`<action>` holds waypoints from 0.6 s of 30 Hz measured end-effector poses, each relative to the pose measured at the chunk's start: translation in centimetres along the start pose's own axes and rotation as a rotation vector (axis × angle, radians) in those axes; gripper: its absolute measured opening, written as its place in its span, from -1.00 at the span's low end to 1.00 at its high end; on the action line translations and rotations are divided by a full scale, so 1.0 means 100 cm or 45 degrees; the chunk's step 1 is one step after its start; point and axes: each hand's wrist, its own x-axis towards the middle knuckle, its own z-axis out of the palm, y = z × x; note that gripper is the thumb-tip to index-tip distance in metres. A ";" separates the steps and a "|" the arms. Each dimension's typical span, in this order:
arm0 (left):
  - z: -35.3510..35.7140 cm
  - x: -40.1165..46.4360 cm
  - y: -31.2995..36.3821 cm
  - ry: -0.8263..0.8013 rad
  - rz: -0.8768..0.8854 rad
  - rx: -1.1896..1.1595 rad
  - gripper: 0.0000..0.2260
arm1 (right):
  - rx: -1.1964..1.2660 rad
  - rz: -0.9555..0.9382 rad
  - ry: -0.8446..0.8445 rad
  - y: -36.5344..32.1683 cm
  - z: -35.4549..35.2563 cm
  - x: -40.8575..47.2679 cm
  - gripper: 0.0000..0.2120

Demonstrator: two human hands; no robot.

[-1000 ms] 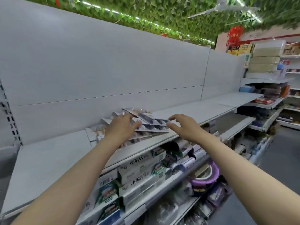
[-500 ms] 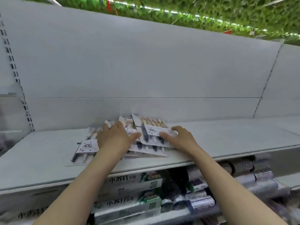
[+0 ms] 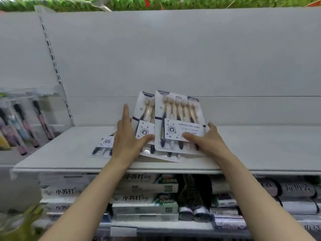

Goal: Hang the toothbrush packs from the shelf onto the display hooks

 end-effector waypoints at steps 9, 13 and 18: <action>-0.057 -0.025 -0.016 0.051 -0.300 -0.188 -0.61 | 0.729 0.007 -0.030 -0.019 -0.001 -0.027 -0.70; -0.106 -0.043 -0.046 0.093 -0.482 -0.670 -0.88 | 0.841 -0.100 -0.033 -0.044 0.034 -0.055 -0.91; -0.218 -0.066 -0.117 0.284 -0.502 -0.768 -0.89 | 0.858 -0.204 -0.001 -0.085 0.122 -0.107 -0.96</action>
